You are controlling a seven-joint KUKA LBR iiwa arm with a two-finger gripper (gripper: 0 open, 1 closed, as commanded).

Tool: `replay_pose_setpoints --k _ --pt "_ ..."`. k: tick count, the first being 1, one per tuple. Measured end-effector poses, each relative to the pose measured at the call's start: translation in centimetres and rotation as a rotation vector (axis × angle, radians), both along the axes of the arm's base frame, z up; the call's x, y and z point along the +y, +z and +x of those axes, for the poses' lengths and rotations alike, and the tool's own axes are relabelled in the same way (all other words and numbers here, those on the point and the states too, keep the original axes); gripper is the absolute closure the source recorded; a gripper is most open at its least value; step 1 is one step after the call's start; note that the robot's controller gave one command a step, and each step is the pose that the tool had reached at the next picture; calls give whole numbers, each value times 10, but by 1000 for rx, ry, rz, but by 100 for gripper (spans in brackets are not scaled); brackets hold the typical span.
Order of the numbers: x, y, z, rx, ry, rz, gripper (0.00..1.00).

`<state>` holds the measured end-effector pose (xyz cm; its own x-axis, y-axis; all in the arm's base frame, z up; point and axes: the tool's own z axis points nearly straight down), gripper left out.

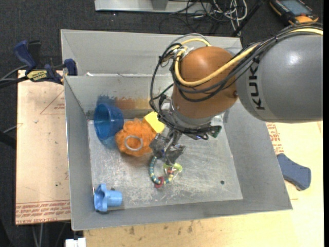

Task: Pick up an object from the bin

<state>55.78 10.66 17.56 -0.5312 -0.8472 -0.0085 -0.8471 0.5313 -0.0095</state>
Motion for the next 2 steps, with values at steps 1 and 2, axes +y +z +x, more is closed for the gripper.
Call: replay_pose_setpoints --k 1,2 --pt "-27 -68 -38 8 351 0 100" --pt "-39 -95 -25 16 447 -4 100"
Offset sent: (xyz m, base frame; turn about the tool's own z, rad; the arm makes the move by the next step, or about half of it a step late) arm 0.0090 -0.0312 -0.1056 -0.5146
